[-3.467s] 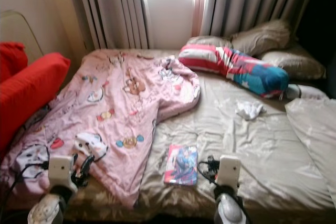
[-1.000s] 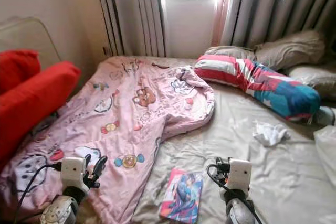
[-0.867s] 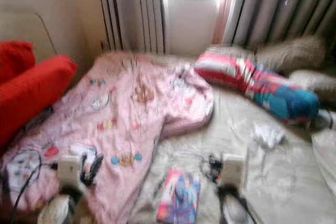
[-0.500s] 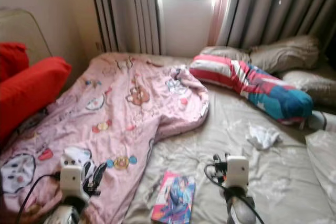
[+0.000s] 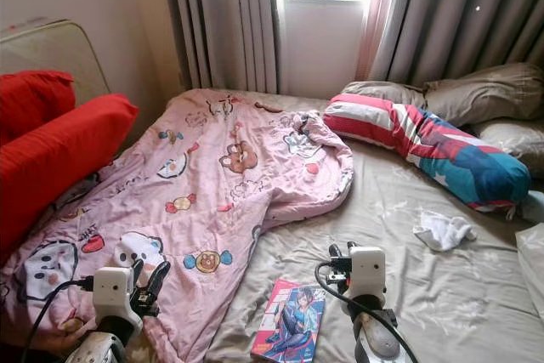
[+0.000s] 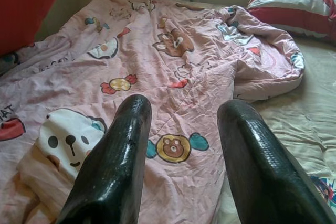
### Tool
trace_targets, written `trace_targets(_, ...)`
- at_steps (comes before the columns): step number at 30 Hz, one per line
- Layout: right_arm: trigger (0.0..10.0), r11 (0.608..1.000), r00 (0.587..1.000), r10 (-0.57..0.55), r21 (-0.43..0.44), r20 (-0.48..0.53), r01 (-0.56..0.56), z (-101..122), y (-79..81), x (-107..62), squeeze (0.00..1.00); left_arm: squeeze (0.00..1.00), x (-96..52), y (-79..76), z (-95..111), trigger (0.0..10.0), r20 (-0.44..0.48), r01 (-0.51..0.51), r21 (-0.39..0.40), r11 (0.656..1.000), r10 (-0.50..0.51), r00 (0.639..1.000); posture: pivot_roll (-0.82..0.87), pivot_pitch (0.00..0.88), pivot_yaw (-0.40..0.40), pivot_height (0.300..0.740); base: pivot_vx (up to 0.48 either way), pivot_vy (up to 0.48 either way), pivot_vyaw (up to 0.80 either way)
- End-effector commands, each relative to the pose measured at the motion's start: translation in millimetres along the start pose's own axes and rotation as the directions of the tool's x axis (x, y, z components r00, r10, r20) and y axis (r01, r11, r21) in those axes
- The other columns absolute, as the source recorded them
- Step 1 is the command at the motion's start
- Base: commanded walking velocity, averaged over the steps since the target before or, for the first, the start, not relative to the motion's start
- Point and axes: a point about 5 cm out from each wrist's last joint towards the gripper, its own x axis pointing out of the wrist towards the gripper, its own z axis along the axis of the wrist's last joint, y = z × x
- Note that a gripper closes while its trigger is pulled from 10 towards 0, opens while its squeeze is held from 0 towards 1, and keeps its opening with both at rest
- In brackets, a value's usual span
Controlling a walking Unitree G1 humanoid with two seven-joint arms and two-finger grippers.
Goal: Clean up the room
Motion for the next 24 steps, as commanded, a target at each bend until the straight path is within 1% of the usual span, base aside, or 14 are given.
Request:
trace_targets(1,10.0,1.000,1.000,0.003,-0.001,-0.015,-0.003,-4.0,0.2,-1.8,0.00,0.00,-1.0,1.2,1.7,10.0,0.005,0.000,0.005,1.000,0.000,1.000,-0.04,0.014,0.008,0.740,0.000,0.000,0.00)
trace_targets(22,10.0,1.000,1.000,0.000,-0.006,-0.016,0.000,-4.8,-0.7,-2.4,0.00,0.00,-1.5,1.5,1.6,10.0,0.004,-0.001,0.005,1.000,0.001,1.000,-0.04,0.014,0.008,0.740,0.000,0.000,0.00)
trace_targets(24,10.0,1.000,0.999,0.003,-0.019,-0.034,-0.004,-8.4,1.5,-0.7,0.00,0.00,2.3,8.5,0.6,10.0,-0.002,-0.014,0.002,1.000,0.014,1.000,-0.05,0.000,-0.001,0.736,0.000,0.000,0.00)
